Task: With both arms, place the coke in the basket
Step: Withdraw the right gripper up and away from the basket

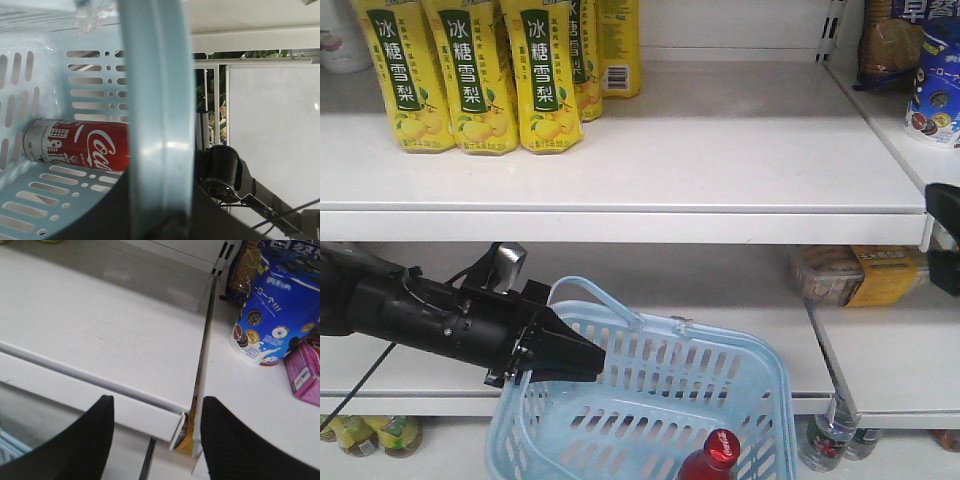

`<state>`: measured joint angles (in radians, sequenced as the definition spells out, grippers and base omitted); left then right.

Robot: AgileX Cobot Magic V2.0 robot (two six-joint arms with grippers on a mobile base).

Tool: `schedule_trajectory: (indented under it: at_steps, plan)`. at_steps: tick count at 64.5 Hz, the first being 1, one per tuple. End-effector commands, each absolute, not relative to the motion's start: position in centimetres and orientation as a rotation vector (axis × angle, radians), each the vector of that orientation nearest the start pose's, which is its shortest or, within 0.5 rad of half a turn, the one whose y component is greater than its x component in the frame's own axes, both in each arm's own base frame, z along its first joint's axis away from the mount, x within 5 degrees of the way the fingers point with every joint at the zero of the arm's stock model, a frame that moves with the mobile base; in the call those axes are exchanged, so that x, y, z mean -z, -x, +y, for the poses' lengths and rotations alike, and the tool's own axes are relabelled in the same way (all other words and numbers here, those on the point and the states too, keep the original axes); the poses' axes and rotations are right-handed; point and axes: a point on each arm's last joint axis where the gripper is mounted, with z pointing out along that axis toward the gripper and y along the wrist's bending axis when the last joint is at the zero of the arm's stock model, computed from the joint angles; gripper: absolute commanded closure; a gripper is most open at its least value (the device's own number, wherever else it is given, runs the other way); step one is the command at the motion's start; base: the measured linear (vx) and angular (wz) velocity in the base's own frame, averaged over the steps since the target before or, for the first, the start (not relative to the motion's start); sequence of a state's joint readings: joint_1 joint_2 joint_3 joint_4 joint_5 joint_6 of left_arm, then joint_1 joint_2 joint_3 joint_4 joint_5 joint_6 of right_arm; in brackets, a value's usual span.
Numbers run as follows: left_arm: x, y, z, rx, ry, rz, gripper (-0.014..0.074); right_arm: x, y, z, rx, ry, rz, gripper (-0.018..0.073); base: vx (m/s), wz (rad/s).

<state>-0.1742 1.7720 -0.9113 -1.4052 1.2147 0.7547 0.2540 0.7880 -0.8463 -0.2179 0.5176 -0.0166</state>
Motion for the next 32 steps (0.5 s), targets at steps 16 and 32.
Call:
schedule_trajectory:
  at_steps: [16,32]
  plan:
    - [-22.5,-28.9,-13.7,1.825,-0.047,2.423,0.0602,-33.6,-8.0,1.4,-0.028,0.282,1.756,0.0181,0.0,0.0]
    - [-22.5,-28.9,-13.7,1.825,-0.047,2.423,0.0602,-29.2,-3.8,0.5,-0.087,0.239,1.652,0.0181,0.0,0.0]
